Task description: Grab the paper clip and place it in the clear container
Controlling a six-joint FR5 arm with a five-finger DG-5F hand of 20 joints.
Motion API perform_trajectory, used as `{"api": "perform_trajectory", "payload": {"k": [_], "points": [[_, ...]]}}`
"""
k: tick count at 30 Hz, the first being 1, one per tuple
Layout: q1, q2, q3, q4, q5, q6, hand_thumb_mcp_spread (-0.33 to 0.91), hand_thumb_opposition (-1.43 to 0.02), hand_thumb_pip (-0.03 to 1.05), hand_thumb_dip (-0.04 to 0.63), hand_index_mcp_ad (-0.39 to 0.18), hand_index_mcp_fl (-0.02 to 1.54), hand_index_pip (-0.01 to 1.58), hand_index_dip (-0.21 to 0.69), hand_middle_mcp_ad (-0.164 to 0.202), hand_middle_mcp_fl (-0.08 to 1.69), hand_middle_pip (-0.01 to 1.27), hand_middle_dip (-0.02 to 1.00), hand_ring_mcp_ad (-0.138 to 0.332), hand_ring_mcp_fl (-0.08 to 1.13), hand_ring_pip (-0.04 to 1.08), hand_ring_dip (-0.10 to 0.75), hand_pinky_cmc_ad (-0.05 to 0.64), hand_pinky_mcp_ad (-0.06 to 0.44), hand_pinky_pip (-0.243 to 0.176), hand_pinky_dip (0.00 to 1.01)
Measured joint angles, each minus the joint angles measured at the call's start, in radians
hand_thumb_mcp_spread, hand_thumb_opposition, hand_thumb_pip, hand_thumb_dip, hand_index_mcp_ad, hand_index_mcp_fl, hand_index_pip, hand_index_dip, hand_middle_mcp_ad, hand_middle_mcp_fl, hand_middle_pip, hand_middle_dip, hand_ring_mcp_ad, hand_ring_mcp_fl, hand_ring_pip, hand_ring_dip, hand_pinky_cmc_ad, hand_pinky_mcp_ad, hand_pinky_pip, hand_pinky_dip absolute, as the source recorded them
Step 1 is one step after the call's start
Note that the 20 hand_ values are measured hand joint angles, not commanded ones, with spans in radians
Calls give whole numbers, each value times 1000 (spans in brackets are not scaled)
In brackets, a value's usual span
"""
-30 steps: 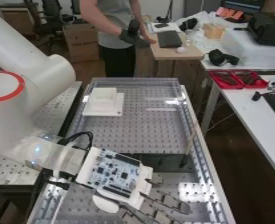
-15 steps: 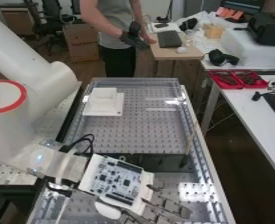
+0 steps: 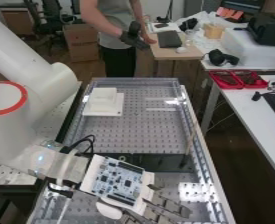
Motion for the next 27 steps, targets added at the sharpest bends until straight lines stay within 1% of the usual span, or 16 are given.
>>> {"api": "perform_trajectory", "payload": {"k": [2,10,14,20,27], "points": [[0,1,-2,-2,-2,0,506,-894,630,284,-159,316,1546,190,63,21,138,155,131,0,80,75,312,278,-75,195],[0,1,-6,-2,-2,3,494,-897,634,286,-159,253,1522,190,63,24,138,155,131,0,80,75,312,279,-75,195],[2,-2,-7,-2,-2,7,487,-897,637,290,-162,253,1517,197,63,21,138,155,131,0,80,75,312,278,-75,195],[4,-7,-8,-1,-2,10,489,-894,639,297,-159,253,1499,169,63,21,138,155,131,0,80,72,312,279,-75,188],[4,-12,-8,-2,-4,12,489,-894,639,293,-159,253,1496,169,63,21,138,155,131,0,80,72,312,279,-75,188]]}}
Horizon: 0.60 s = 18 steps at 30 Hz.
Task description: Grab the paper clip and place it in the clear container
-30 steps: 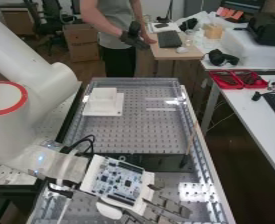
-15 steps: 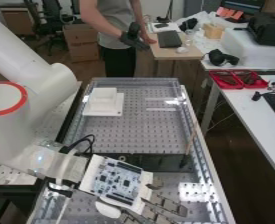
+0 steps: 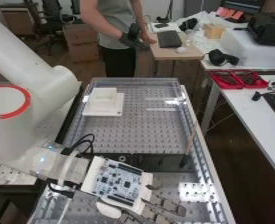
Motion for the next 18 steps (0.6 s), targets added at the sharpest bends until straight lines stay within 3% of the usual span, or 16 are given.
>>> {"api": "perform_trajectory", "payload": {"k": [18], "points": [[-1,-5,5,-3,-6,5,489,-913,635,297,-169,354,1557,164,66,24,138,155,131,0,80,72,312,264,-75,188]]}}
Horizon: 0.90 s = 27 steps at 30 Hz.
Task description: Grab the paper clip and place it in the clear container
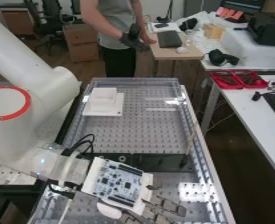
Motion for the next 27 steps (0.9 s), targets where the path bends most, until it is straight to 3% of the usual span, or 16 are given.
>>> {"api": "perform_trajectory", "payload": {"k": [6,11,18,27], "points": [[2,-1,-3,9,4,7,506,-927,602,297,-185,391,1545,171,66,38,138,155,131,0,82,72,312,264,-75,188],[5,6,-24,62,13,28,508,-937,600,293,-182,476,1494,173,63,51,138,154,131,0,89,80,312,264,-73,188],[10,21,-50,110,24,57,522,-948,581,291,-182,565,1422,140,63,120,136,154,131,0,89,77,316,264,-42,192],[28,109,-101,188,16,89,520,-976,559,291,-180,642,1349,133,63,134,136,154,129,0,89,80,312,264,-44,192]]}}
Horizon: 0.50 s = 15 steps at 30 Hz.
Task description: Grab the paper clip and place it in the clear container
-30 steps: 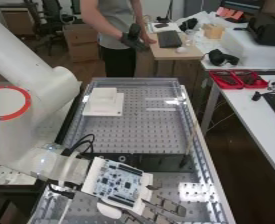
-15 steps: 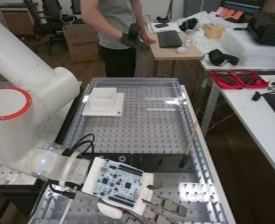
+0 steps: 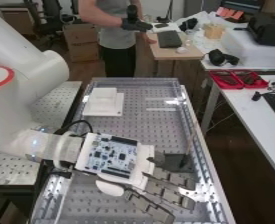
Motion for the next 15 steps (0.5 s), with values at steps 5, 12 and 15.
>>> {"api": "perform_trajectory", "payload": {"k": [5,12,15], "points": [[38,89,-58,95,-14,31,520,-976,559,291,-178,642,1349,133,63,136,136,157,129,0,93,80,312,264,-26,192],[116,169,-112,177,-53,60,518,-976,559,291,-178,642,1349,133,63,136,136,157,129,0,93,80,316,264,-26,192],[155,183,-122,194,-70,64,518,-974,559,291,-178,644,1344,133,63,136,136,157,129,0,93,80,316,264,-26,192]]}}
